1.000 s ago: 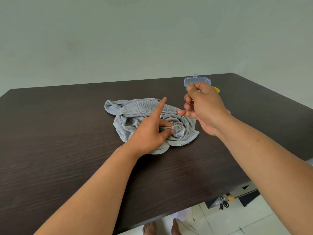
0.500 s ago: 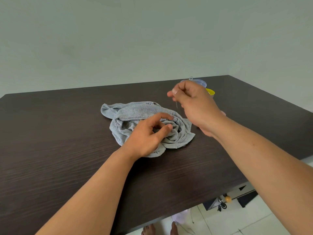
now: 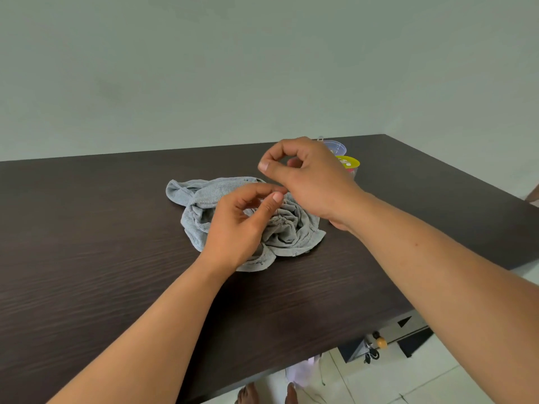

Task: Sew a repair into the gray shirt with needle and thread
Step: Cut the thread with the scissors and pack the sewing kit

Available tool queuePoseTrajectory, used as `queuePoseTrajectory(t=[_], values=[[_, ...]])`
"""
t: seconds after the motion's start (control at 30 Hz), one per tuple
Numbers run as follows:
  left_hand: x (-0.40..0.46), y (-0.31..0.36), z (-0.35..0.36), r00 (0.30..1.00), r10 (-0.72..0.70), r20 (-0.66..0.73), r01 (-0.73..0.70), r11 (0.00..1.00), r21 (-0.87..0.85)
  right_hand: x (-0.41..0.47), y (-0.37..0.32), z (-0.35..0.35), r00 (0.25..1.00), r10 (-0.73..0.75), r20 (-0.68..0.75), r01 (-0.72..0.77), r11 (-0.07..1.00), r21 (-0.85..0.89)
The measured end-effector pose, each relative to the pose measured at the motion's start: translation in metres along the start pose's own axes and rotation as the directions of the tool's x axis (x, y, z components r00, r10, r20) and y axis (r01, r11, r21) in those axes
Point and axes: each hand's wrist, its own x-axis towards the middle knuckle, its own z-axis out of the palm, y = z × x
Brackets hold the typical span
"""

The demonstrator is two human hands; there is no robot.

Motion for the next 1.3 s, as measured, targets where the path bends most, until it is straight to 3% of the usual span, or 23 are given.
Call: queuePoseTrajectory(t=[0.27, 0.5, 0.77, 0.97, 1.3], values=[[0.0, 0.001, -0.001, 0.998, -0.04, -0.052, 0.038, 0.999, -0.028, 0.002, 0.02, -0.019, 0.999, 0.042, -0.008, -0.041, 0.999, 0.019], [0.002, -0.001, -0.004, 0.995, -0.048, -0.085, 0.048, 0.999, -0.001, -0.01, 0.099, -0.051, 0.954, 0.297, -0.046, -0.3, 0.93, -0.213], [0.007, -0.01, -0.009, 0.989, -0.052, -0.14, 0.064, 0.995, 0.078, -0.036, 0.15, -0.098, 0.873, 0.48, -0.085, -0.45, 0.727, -0.518], [0.008, -0.013, -0.013, 0.98, -0.071, -0.185, 0.088, 0.993, 0.082, -0.054, 0.16, -0.125, 0.802, 0.595, -0.054, -0.462, 0.56, -0.687], [0.006, -0.016, -0.012, 0.978, -0.09, -0.188, 0.117, 0.984, 0.137, -0.063, 0.154, -0.132, 0.787, 0.616, -0.018, -0.424, 0.521, -0.741]])
